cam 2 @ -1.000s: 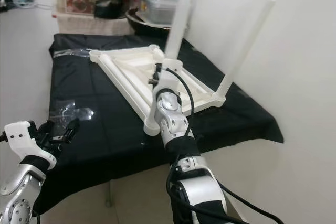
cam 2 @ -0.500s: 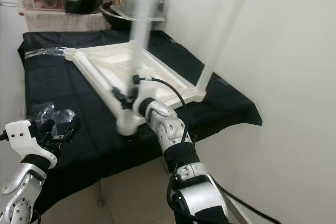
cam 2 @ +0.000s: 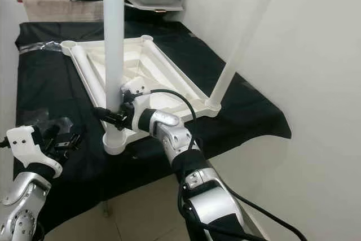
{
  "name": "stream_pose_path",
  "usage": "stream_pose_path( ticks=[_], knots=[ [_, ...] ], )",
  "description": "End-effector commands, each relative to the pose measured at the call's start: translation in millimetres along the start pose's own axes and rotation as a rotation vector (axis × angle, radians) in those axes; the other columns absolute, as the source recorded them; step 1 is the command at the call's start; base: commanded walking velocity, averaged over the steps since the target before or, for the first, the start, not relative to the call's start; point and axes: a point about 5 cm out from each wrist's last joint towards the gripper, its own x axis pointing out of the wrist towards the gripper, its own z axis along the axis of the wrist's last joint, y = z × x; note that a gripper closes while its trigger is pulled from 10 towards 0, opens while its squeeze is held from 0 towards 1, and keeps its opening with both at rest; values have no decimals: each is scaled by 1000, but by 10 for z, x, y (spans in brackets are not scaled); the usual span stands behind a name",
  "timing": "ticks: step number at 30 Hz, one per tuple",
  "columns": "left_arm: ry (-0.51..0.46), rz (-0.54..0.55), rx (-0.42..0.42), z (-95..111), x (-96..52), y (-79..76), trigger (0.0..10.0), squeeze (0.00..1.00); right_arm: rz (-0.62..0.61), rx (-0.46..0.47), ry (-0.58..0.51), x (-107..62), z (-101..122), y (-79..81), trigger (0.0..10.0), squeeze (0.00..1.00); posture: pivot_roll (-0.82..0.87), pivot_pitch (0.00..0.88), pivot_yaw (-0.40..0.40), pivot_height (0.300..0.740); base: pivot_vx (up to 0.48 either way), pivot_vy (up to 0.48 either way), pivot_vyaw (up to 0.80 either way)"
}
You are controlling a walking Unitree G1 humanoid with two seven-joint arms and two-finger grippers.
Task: Building children table
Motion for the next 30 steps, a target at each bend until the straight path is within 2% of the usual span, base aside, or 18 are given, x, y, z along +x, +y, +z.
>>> stream_pose_path(
  ticks=[1, 3, 6, 9, 10, 11, 12, 13, 14, 15, 17, 18, 20, 21, 22, 24, 25, 30],
  knots=[
    [2, 10, -11, -17, -26, 6, 10000, 0, -380, 50, 57, -183, -87, -420, 0, 0, 187, 0, -182, 740, 0, 0, 0],
    [2, 9, -12, -13, -29, 9, 10000, 0, -802, 101, 148, -459, -272, -704, 0, 0, 185, 0, -179, 740, 0, 0, 0],
    [3, 8, -11, -12, -31, 11, 10000, 0, -912, 101, 189, -613, -405, -690, 0, 0, 185, 0, -176, 740, 0, 0, 0],
    [5, 8, -9, -8, -34, 20, 10000, 0, -832, 88, 203, -571, -415, -554, 0, 0, 183, 0, -171, 740, 0, 0, 0],
    [6, 7, -8, -7, -33, 26, 10000, 0, -672, 106, 135, -462, -327, -408, 10000, 0, 176, 0, -167, 740, 0, 0, 0],
    [6, 7, -8, -7, -33, 26, 10000, 0, -672, 106, 135, -462, -327, -408, 10000, 0, 176, 0, -167, 740, 0, 0, 0],
    [7, 7, -7, -6, -33, 30, 10000, 0, -557, 117, 82, -394, -257, -299, 10000, 0, 176, 0, -167, 740, 0, 0, 0],
    [7, 7, -7, -6, -33, 30, 10000, 0, -557, 117, 82, -394, -257, -299, 10000, 0, 176, 0, -167, 740, 0, 0, 0],
    [8, 6, -6, -5, -29, 35, 10000, 0, -498, 109, 38, -354, -186, -246, 10000, 1000, 174, 0, -163, 740, 0, 0, 0],
    [9, 6, -5, -8, -23, 36, 10000, 0, -380, 119, -3, -282, -84, -178, 10000, 1000, 184, 0, -170, 740, 0, 0, 0],
    [9, 6, -5, -8, -23, 36, 10000, 0, -380, 119, -3, -282, -84, -178, 10000, 1000, 184, 0, -170, 740, 0, 0, 0],
    [10, 7, -4, -10, -18, 39, 10000, 0, -290, 128, -35, -227, 7, -125, 10000, 929, 186, 0, -172, 740, 0, 0, 0],
    [10, 7, -3, -12, -14, 40, 10000, 0, -228, 135, -56, -191, 69, -86, 10000, 929, 186, 0, -172, 740, 0, 0, 0],
    [9, 9, -3, -14, -9, 40, 10000, 0, -24, 111, -117, -192, 228, 39, 10000, 0, 189, 0, -175, 740, 0, 0, 0],
    [9, 9, -3, -14, -9, 40, 10000, 0, -24, 111, -117, -192, 228, 39, 10000, 0, 189, 0, -175, 740, 0, 0, 0],
    [8, 10, -5, -20, -2, 36, 10000, 0, 277, 17, -157, -229, 345, 255, 10000, 0, 199, 0, -182, 740, 0, 0, 0],
    [7, 10, -6, -24, 2, 33, 10000, 0, 354, -11, -153, -251, 350, 325, 10000, 0, 199, 0, -182, 740, 0, 0, 0],
    [8, 8, -10, -34, 4, 23, 10000, 0, 419, -44, -109, -212, 251, 421, 10000, 0, 205, 0, -186, 740, 0, 0, 0]
  ],
)
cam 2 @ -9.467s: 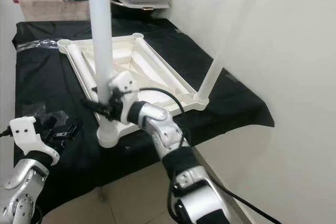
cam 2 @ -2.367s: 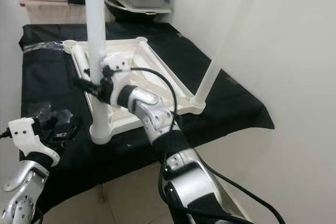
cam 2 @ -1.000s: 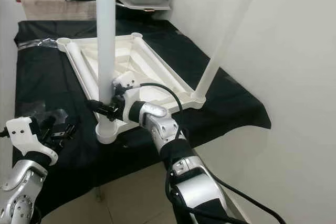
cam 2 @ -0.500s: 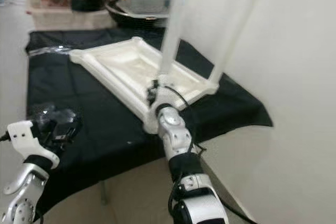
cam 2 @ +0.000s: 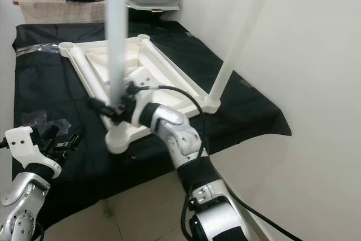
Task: Building children table
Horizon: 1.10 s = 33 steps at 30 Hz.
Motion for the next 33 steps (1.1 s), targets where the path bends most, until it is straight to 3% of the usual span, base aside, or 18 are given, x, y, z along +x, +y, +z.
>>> stream_pose_path(
  ticks=[1, 7, 8, 9, 12, 13, 14, 16, 20, 21, 23, 24, 25, 26, 27, 30, 31, 33],
  knots=[
    [9, -8, -9, -42, 2, -26, 10000, 0, 62, -17, 35, 50, -85, 62, 10000, 0, 208, 0, -189, 740, 0, 0, 0],
    [8, -11, -13, -45, -5, -32, 10000, 0, 61, -14, 35, 81, -110, 45, 10000, 0, 208, 0, -191, 740, 0, 0, 0],
    [7, -12, -15, -45, -9, -34, 10000, 0, -34, -19, 42, 111, -114, -39, 3961, 0, 202, 0, -193, 740, 0, 0, 0],
    [6, -13, -17, -43, -13, -38, 10000, 0, -268, 13, 66, 92, -132, -239, 0, 0, 200, 0, -191, 740, 0, 0, 0],
    [5, -15, -20, -42, -28, -37, 10000, 0, -954, 37, 241, -290, -320, -694, 0, 0, 189, 0, -190, 740, 0, 0, 0],
    [5, -15, -20, -42, -28, -37, 10000, 0, -954, 37, 241, -290, -320, -694, 0, 0, 189, 0, -190, 740, 0, 0, 0],
    [5, -15, -19, -44, -32, -36, 10000, 0, -1075, 32, 277, -419, -367, -746, 0, 0, 186, 0, -191, 740, 0, 0, 0],
    [4, -14, -18, -43, -36, -34, 10000, 0, -1167, 29, 292, -537, -408, -750, 0, 0, 187, 0, -191, 740, 0, 0, 0],
    [4, -13, -17, -41, -41, -32, 10000, 0, -1226, 25, 287, -628, -438, -710, 0, 0, 187, 0, -189, 740, 0, 0, 0],
    [5, -14, -16, -37, -38, -26, 10000, 0, -1115, 35, 271, -531, -439, -592, 10000, 0, 168, 0, -164, 740, 0, 0, 0],
    [6, -15, -15, -34, -35, -23, 10000, 0, -1033, 45, 262, -441, -437, -522, 10000, 0, 168, 0, -164, 740, 0, 0, 0],
    [8, -20, -14, -32, -27, -22, 10000, 0, -902, 49, 213, -325, -379, -450, 10000, 102, 163, 0, -162, 740, 0, 0, 0],
    [8, -20, -14, -32, -27, -22, 10000, 0, -902, 49, 213, -325, -379, -450, 10000, 102, 163, 0, -162, 740, 0, 0, 0],
    [9, -23, -13, -31, -18, -24, 10000, 0, -786, 66, 150, -220, -286, -400, 10000, 1000, 169, 0, -169, 740, 0, 0, 0],
    [10, -25, -13, -32, -9, -26, 10000, 0, -697, 73, 108, -152, -202, -373, 10000, 1000, 174, 0, -174, 740, 0, 0, 0],
    [9, -24, -12, -32, -4, -27, 10000, 0, -627, 73, 72, -108, -123, -350, 10000, 1000, 174, 0, -174, 740, 0, 0, 0],
    [5, -19, -13, -32, -5, -27, 10000, 0, -537, 63, 49, -64, -36, -317, 10000, 0, 175, 0, -180, 740, 0, 0, 0],
    [1, -14, -14, -32, -8, -26, 10000, 0, -460, 40, 27, -35, 48, -294, 10000, 0, 178, 0, -187, 740, 0, 0, 0]
  ],
)
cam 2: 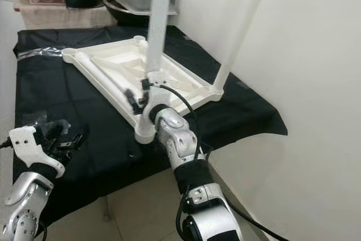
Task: Building children table
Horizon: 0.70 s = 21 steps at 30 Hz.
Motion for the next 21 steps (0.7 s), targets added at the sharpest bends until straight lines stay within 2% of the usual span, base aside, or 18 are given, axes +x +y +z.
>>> stream_pose_path(
  ticks=[1, 4, 7, 10, 12, 13, 14, 15, 16, 17, 18, 19, 20, 21],
  knots=[
    [4, 14, -4, -34, -20, 5, 10000, 0, 268, -42, -90, 21, 248, 225, 10000, 0, 178, 0, -187, 740, 0, 0, 0],
    [2, 16, -6, -36, -24, 2, 10000, 0, 534, -123, -115, -63, 306, 378, 10000, 0, 181, 0, -190, 740, 0, 0, 0],
    [3, 15, -7, -36, -24, 1, 10000, 0, 577, -147, -104, -81, 278, 408, 10000, 0, 181, 0, -190, 740, 0, 0, 0],
    [4, 9, -10, -38, -24, -7, 10000, 0, 666, -157, -40, -117, 147, 474, 10000, 0, 188, 0, -192, 740, 0, 0, 0],
    [4, 9, -10, -38, -24, -7, 10000, 0, 666, -157, -40, -117, 147, 474, 10000, 0, 188, 0, -192, 740, 0, 0, 0],
    [4, 8, -11, -38, -24, -7, 10000, 0, 645, -153, -19, -88, 80, 479, 314, 0, 188, 0, -192, 740, 0, 0, 0],
    [4, 8, -12, -37, -26, -8, 10000, 0, 541, -135, 4, -8, 25, 429, 0, 0, 191, 0, -194, 740, 0, 0, 0],
    [3, 9, -12, -35, -27, -8, 10000, 0, 363, -117, 41, 88, -34, 315, 0, 0, 191, 0, -194, 740, 0, 0, 0],
    [3, 9, -12, -34, -28, -8, 10000, 0, 240, -106, 67, 141, -70, 235, 0, 0, 191, 0, -194, 740, 0, 0, 0],
    [2, 9, -12, -31, -31, -7, 10000, 0, 51, -29, 69, 172, -75, 62, 0, 0, 184, 0, -189, 740, 0, 0, 0],
    [2, 9, -12, -31, -31, -7, 10000, 0, 51, -29, 69, 172, -75, 62, 0, 0, 184, 0, -189, 740, 0, 0, 0],
    [2, 9, -13, -30, -32, -7, 10000, 0, -196, 34, 102, 146, -129, -190, 0, 0, 184, 0, -189, 740, 0, 0, 0],
    [2, 9, -13, -30, -32, -7, 10000, 0, -196, 34, 102, 146, -129, -190, 0, 0, 184, 0, -189, 740, 0, 0, 0],
    [2, 8, -13, -29, -32, -7, 10000, 0, -348, 74, 127, 104, -173, -348, 0, 0, 184, 0, -189, 740, 0, 0, 0]
  ],
)
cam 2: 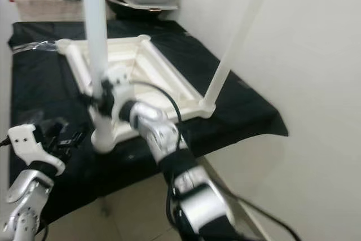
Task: Building children table
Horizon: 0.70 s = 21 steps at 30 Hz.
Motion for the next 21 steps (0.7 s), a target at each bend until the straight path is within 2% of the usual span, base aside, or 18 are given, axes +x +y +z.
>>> stream_pose_path(
  ticks=[1, 2, 3, 4, 5, 8, 9, 10, 11, 12, 13, 14, 15, 16, 17, 18, 19, 21],
  knots=[
    [5, 7, -5, -22, -18, 0, 10000, 0, -308, 84, 109, -130, -237, -464, 0, 0, 184, 0, -189, 740, 0, 0, 0],
    [6, 6, -5, -20, -19, 2, 10000, 0, -512, 120, 125, -239, -301, -678, 0, 0, 181, 0, -185, 740, 0, 0, 0],
    [6, 5, -5, -19, -21, 3, 10000, 0, -651, 125, 119, -358, -337, -805, 0, 0, 183, 0, -183, 740, 0, 0, 0],
    [6, 5, -5, -19, -21, 3, 10000, 0, -651, 125, 119, -358, -337, -805, 0, 0, 183, 0, -183, 740, 0, 0, 0],
    [6, 4, -5, -15, -24, 5, 10000, 0, -700, 121, 104, -438, -347, -820, 0, 0, 177, 0, -177, 740, 0, 0, 0],
    [6, 4, -5, -13, -25, 6, 10000, 0, -695, 110, 100, -477, -354, -777, 0, 0, 177, 0, -177, 740, 0, 0, 0],
    [7, 3, -5, -9, -25, 11, 10000, 0, -571, 97, 86, -435, -330, -614, 7059, 0, 166, 0, -168, 740, 0, 0, 0],
    [7, 3, -5, -9, -25, 11, 10000, 0, -571, 97, 86, -435, -330, -614, 7059, 0, 166, 0, -168, 740, 0, 0, 0],
    [7, 1, -4, -6, -21, 16, 10000, 0, -387, 94, 11, -378, -247, -397, 10000, 0, 165, 0, -163, 740, 0, 0, 0],
    [7, 1, -4, -6, -21, 16, 10000, 0, -387, 94, 11, -378, -247, -397, 10000, 0, 165, 0, -163, 740, 0, 0, 0],
    [8, 0, -4, -7, -15, 18, 10000, 0, -250, 100, -47, -339, -172, -233, 10000, 196, 164, 0, -164, 740, 0, 0, 0],
    [8, 0, -4, -7, -15, 18, 10000, 0, -250, 100, -47, -339, -172, -233, 10000, 196, 164, 0, -164, 740, 0, 0, 0],
    [9, -2, -4, -7, -8, 20, 10000, 0, -105, 120, -111, -317, -64, -103, 10000, 1000, 167, 0, -166, 740, 0, 0, 0],
    [9, -2, -4, -8, -4, 20, 10000, 0, 28, 125, -157, -311, 57, -12, 10000, 1000, 168, 0, -168, 740, 0, 0, 0],
    [9, -2, -4, -8, -4, 20, 10000, 0, 28, 125, -157, -311, 57, -12, 10000, 1000, 168, 0, -168, 740, 0, 0, 0],
    [8, -1, -4, -10, -1, 19, 10000, 0, 270, 90, -208, -349, 248, 112, 10000, 0, 170, 0, -171, 740, 0, 0, 0],
    [8, -1, -4, -10, -1, 19, 10000, 0, 270, 90, -208, -349, 248, 112, 10000, 0, 170, 0, -171, 740, 0, 0, 0],
    [8, -1, -5, -11, 0, 19, 10000, 0, 349, 70, -221, -374, 300, 148, 10000, 0, 170, 0, -171, 740, 0, 0, 0]
  ],
)
